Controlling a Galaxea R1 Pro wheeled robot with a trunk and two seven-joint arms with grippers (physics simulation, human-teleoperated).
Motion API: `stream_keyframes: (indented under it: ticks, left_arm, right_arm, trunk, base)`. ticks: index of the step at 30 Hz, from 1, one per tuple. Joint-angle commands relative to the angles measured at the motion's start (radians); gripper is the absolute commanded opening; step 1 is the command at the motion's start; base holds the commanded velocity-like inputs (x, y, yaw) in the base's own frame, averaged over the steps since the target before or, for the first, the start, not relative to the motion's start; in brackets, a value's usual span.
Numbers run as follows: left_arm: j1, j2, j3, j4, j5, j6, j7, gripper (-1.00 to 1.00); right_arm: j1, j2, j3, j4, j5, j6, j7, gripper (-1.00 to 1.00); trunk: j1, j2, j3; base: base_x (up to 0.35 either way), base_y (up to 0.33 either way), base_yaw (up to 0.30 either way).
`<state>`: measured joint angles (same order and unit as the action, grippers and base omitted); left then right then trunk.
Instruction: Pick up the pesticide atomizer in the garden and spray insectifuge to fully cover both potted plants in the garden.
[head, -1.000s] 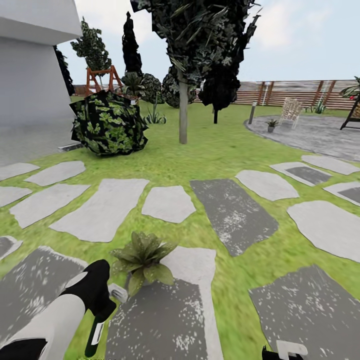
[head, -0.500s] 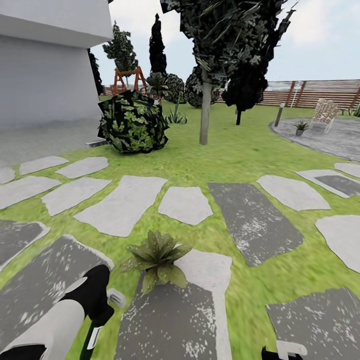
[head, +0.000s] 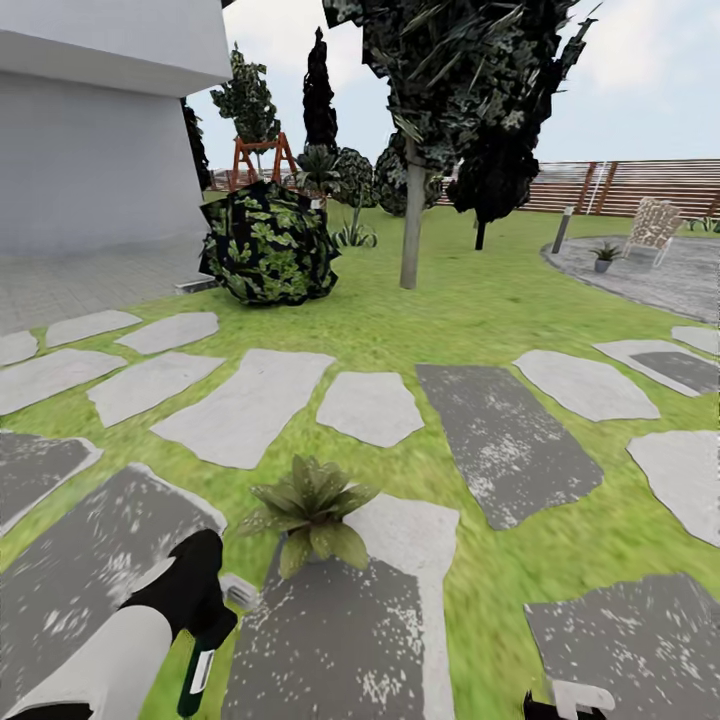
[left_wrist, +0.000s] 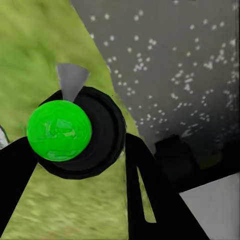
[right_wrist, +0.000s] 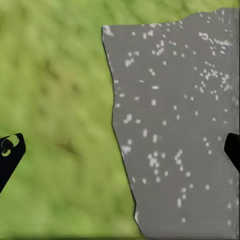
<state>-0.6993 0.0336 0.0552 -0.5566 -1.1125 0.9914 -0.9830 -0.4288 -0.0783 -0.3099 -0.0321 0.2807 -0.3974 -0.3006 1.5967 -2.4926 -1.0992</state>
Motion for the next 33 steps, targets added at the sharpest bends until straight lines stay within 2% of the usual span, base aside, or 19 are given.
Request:
stream_keyframes:
  ticks: [1, 9, 12, 14, 16, 23, 29, 30, 33]
  left_arm:
    - [0.0, -0.001, 0.005, -0.004, -0.007, 0.004, -0.01, -1.0]
    - [0.001, -0.003, 0.005, -0.009, 0.015, 0.004, -0.01, -1.0]
    - [0.001, -0.017, 0.005, -0.009, 0.017, 0.004, 0.015, -1.0]
    - [0.001, -0.028, 0.005, -0.009, 0.018, 0.004, 0.052, -1.0]
    - [0.001, -0.034, 0.005, -0.009, 0.019, 0.004, 0.064, -1.0]
    - [0.001, -0.038, 0.007, -0.009, 0.02, 0.004, 0.069, -1.0]
    - [0.001, -0.038, 0.008, -0.009, 0.02, 0.004, 0.069, -1.0]
    - [0.001, -0.037, 0.008, -0.009, 0.025, 0.003, 0.069, -1.0]
    - [0.001, -0.037, 0.005, -0.022, 0.067, 0.003, 0.069, -1.0]
  right_arm:
    - [-0.001, 0.0, -0.008, 0.001, 0.011, -0.002, -0.003, 1.0]
    - [-0.001, 0.002, -0.008, 0.001, 0.011, -0.002, -0.003, 1.0]
    - [-0.001, 0.002, -0.008, 0.001, 0.011, -0.001, -0.003, 1.0]
    - [-0.001, 0.002, -0.008, 0.002, 0.011, -0.001, -0.003, 1.0]
    - [-0.001, 0.002, -0.008, 0.002, 0.011, -0.001, -0.003, 1.0]
    - [-0.001, 0.002, -0.008, 0.002, 0.011, -0.001, -0.003, 1.0]
    - [-0.001, -0.002, -0.006, 0.003, 0.014, -0.002, -0.002, 1.0]
    - [-0.001, -0.002, -0.006, 0.003, 0.018, -0.001, -0.002, 1.0]
    - [-0.001, -0.003, -0.006, 0.003, 0.036, -0.001, -0.003, 1.0]
  trunk:
    - [-0.001, 0.0, -0.001]
    - [-0.001, 0.0, -0.001]
    - [-0.001, 0.0, -0.001]
    - [-0.001, 0.0, -0.001]
    - [-0.001, 0.0, -0.001]
    - [-0.001, 0.0, -0.001]
    - [-0.001, 0.0, -0.001]
    - [-0.001, 0.0, -0.001]
    - [-0.001, 0.0, -0.001]
  base:
    - [-0.18, -0.266, 0.087]
    - [-0.201, -0.269, 0.246]
    - [-0.127, -0.27, 0.275]
    - [0.017, -0.292, 0.275]
    - [0.067, -0.305, 0.275]
    - [0.083, -0.31, 0.275]
    - [0.085, -0.31, 0.063]
    - [0.085, -0.31, 0.004]
    - [0.085, -0.31, 0.001]
